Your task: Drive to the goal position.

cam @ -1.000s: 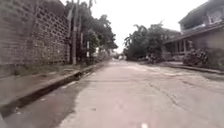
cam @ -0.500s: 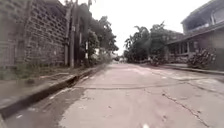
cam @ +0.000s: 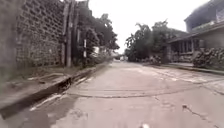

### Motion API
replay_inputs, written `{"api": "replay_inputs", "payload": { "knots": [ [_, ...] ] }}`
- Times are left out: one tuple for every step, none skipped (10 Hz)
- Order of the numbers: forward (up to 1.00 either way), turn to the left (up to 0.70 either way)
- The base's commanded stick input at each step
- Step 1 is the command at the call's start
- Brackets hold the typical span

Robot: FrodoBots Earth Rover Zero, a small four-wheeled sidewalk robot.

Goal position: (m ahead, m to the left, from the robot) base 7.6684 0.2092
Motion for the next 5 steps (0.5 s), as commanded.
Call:
{"api": "replay_inputs", "payload": {
  "knots": [
    [1.00, -0.01],
    [1.00, -0.12],
    [1.00, -0.32],
    [1.00, -0.13],
    [1.00, 0.00]
  ]
}}
